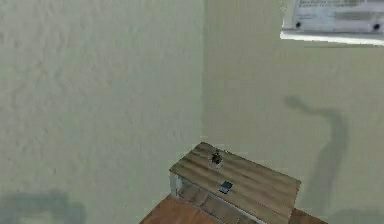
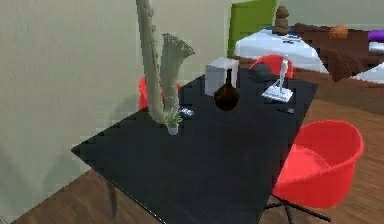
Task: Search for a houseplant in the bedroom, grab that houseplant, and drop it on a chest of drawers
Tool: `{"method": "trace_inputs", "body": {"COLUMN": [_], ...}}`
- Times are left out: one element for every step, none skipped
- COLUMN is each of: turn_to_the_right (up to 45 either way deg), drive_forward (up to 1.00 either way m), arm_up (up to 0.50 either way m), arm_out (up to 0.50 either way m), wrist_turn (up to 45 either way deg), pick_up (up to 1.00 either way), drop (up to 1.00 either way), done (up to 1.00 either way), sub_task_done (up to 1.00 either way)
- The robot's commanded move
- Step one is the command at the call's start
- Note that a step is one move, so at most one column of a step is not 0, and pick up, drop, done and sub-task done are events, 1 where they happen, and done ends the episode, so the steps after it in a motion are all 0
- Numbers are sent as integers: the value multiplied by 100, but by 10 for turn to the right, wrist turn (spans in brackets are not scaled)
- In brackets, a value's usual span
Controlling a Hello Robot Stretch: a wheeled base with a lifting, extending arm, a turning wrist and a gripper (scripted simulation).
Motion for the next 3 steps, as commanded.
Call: {"method": "trace_inputs", "body": {"turn_to_the_right": [390, 0, 0], "drive_forward": [0, 75, 0], "arm_up": [0, 0, 50], "arm_out": [0, 0, 0], "wrist_turn": [0, 0, 0], "pick_up": [0, 0, 0], "drop": [0, 0, 0], "done": [0, 0, 0], "sub_task_done": [0, 0, 0]}}
